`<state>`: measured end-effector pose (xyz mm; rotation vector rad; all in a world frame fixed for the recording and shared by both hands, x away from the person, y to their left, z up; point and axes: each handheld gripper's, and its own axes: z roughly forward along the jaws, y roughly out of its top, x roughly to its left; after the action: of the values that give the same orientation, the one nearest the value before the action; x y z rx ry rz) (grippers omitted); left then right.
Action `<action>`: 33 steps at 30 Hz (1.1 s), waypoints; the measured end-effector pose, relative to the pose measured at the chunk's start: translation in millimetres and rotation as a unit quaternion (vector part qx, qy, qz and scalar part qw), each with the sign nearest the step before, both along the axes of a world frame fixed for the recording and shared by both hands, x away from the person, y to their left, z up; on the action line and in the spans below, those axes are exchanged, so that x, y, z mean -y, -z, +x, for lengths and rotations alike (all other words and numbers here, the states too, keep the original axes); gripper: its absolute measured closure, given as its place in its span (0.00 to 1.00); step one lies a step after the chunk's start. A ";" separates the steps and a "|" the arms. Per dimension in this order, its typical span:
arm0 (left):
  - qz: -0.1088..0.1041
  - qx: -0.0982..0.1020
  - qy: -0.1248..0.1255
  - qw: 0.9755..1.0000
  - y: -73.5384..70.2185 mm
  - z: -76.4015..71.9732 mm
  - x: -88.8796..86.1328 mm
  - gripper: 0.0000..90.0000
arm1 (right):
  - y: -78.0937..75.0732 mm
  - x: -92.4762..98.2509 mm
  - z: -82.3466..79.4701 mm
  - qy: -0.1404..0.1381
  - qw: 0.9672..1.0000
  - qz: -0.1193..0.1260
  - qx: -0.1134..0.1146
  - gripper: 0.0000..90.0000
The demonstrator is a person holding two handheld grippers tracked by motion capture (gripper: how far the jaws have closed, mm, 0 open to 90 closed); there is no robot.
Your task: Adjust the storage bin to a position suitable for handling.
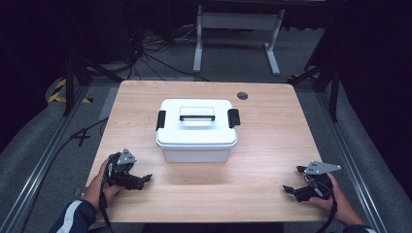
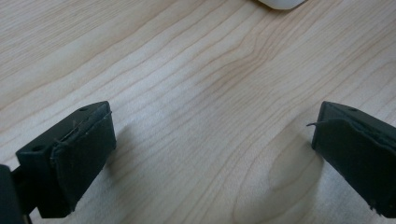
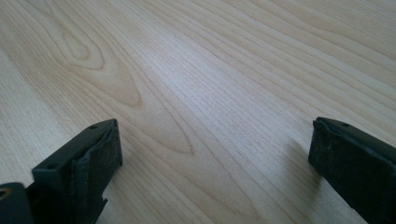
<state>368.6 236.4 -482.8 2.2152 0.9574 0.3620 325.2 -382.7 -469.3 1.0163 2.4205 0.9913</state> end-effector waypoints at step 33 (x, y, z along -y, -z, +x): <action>0.000 -0.004 0.014 1.000 -0.2 -0.1 -2.2 0.00 | -6.8 2.9 1.0 -0.009 1.000 -0.005 -0.008 0.23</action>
<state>368.5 238.6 -482.6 2.2287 0.9301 0.3400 326.2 -385.7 -462.6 1.0047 2.4496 0.9783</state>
